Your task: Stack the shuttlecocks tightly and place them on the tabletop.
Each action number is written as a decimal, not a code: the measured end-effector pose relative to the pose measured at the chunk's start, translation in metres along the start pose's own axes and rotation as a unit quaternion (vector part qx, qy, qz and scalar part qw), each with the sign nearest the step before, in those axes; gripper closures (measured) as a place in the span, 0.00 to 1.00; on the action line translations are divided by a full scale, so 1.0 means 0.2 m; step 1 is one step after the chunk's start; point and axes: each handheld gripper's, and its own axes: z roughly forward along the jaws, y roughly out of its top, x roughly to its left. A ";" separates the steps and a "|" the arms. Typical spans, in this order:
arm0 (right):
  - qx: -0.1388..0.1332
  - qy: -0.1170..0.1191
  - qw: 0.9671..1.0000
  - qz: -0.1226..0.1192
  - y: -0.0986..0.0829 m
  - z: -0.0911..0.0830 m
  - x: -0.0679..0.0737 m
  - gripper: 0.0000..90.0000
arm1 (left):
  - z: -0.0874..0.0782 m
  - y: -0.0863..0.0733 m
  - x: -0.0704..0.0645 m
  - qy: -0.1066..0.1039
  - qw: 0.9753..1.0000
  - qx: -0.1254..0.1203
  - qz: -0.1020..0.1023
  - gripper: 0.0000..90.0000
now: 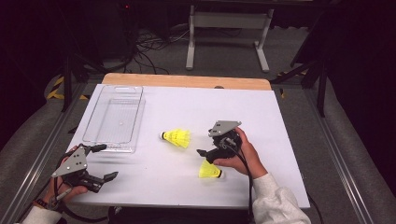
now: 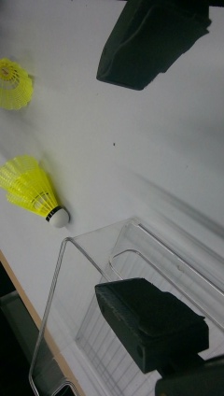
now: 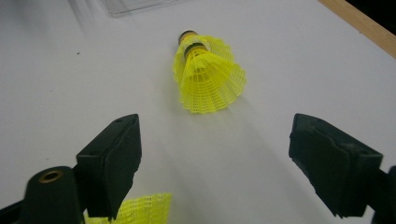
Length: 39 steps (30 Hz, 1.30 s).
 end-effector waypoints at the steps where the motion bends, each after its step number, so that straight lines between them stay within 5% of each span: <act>1: 0.001 0.003 1.000 -0.001 0.00 0.00 0.00 0.19 | 0.00 0.00 0.00 0.000 1.000 0.000 0.000 0.03; 28: 0.039 0.050 0.997 -0.034 -0.12 -0.04 0.15 0.18 | 0.00 0.00 0.00 -0.001 1.000 0.001 0.001 0.03; 39: 0.053 0.052 0.996 -0.042 -0.18 -0.04 0.17 0.20 | 0.00 0.00 0.00 0.001 1.000 0.003 0.002 0.03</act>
